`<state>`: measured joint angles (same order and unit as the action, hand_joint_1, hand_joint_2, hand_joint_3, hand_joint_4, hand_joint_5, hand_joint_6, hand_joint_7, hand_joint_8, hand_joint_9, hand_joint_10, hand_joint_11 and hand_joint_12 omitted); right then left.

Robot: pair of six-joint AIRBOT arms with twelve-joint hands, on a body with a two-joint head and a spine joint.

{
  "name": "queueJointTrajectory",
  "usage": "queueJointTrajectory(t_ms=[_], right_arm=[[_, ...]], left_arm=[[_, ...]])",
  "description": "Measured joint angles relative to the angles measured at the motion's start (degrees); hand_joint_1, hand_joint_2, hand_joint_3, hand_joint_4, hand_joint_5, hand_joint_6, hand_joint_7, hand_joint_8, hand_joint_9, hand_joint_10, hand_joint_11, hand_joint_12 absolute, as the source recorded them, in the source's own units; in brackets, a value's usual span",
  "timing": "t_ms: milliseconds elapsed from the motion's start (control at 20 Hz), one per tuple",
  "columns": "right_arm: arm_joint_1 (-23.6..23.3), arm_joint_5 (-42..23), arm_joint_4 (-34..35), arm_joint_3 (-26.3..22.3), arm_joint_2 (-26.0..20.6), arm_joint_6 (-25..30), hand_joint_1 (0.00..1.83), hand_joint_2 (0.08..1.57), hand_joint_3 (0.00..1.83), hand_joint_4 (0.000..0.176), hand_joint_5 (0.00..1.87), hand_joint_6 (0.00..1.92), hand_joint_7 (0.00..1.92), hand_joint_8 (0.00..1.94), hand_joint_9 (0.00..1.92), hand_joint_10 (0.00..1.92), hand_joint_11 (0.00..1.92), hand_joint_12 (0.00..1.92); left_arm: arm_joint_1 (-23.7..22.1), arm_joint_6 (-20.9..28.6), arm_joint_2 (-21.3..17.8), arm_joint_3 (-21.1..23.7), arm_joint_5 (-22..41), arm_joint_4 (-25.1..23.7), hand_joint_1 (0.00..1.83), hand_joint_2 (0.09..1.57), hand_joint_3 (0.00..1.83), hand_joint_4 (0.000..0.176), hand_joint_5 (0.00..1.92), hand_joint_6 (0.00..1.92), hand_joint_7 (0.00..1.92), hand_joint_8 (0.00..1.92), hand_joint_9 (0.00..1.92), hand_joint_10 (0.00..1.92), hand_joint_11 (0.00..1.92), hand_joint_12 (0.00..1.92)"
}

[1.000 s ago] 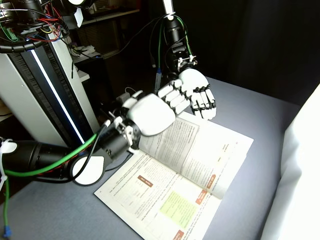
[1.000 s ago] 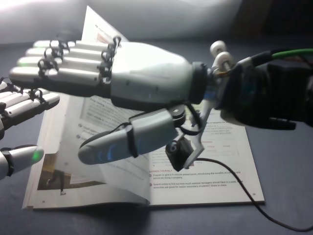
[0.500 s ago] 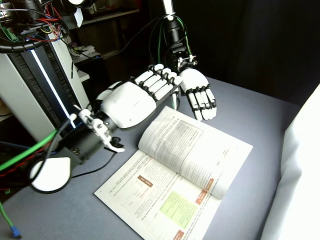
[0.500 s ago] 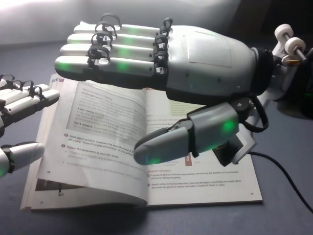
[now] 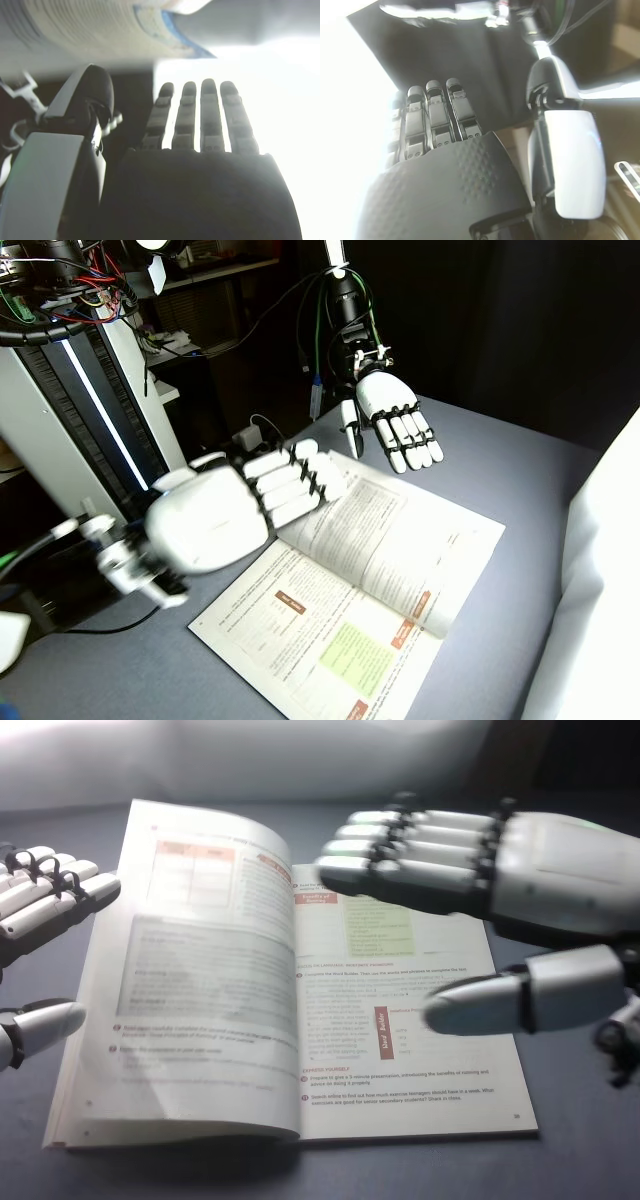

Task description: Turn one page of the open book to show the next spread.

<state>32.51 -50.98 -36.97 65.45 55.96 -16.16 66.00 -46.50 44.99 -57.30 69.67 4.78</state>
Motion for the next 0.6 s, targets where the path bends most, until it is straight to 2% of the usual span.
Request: queueJointTrajectory(t_ms=[100, 300, 350, 450, 600], right_arm=[[3.1, 1.0, 4.0, -0.9, -2.1, -1.9, 0.0, 1.2, 0.0, 0.0, 0.0, 0.0, 0.0, 0.0, 0.0, 0.0, 0.0, 0.0], [9.2, 1.9, 13.0, -2.9, -5.3, -6.8, 0.0, 1.18, 0.0, 0.0, 0.0, 0.0, 0.0, 0.0, 0.0, 0.0, 0.0, 0.0], [10.7, 1.5, 15.6, -3.3, -6.0, -8.2, 0.0, 1.19, 0.0, 0.0, 0.0, 0.0, 0.0, 0.0, 0.0, 0.0, 0.0, 0.0], [14.3, -0.3, 21.6, -4.1, -7.1, -10.9, 0.0, 1.26, 0.03, 0.0, 0.0, 0.0, 0.0, 0.0, 0.0, 0.0, 0.0, 0.0], [16.8, -3.6, 26.6, -4.8, -8.0, -12.9, 0.0, 1.28, 0.04, 0.0, 0.0, 0.0, 0.0, 0.0, 0.0, 0.0, 0.0, 0.0]], left_arm=[[0.0, 0.0, 0.0, 0.0, 0.7, 0.1, 0.03, 1.49, 0.01, 0.019, 0.0, 0.0, 0.0, 0.0, 0.0, 0.0, 0.0, 0.0], [-0.1, 0.0, 0.6, 0.0, 2.2, 0.2, 0.02, 1.49, 0.01, 0.014, 0.0, 0.0, 0.0, 0.0, 0.0, 0.0, 0.0, 0.0], [-0.1, 0.0, 0.8, -0.1, 2.4, 0.1, 0.02, 1.48, 0.01, 0.0, 0.04, 0.01, 0.0, 0.0, 0.0, 0.0, 0.0, 0.0], [-0.4, 0.0, 1.4, -0.2, 3.5, 0.1, 0.1, 1.43, 0.0, 0.0, 0.03, 0.01, 0.0, 0.0, 0.0, 0.0, 0.0, 0.0], [-1.0, -0.1, 2.5, -0.7, 4.8, 0.6, 0.07, 1.41, 0.0, 0.0, 0.04, 0.01, 0.0, 0.0, 0.0, 0.0, 0.0, 0.0]])
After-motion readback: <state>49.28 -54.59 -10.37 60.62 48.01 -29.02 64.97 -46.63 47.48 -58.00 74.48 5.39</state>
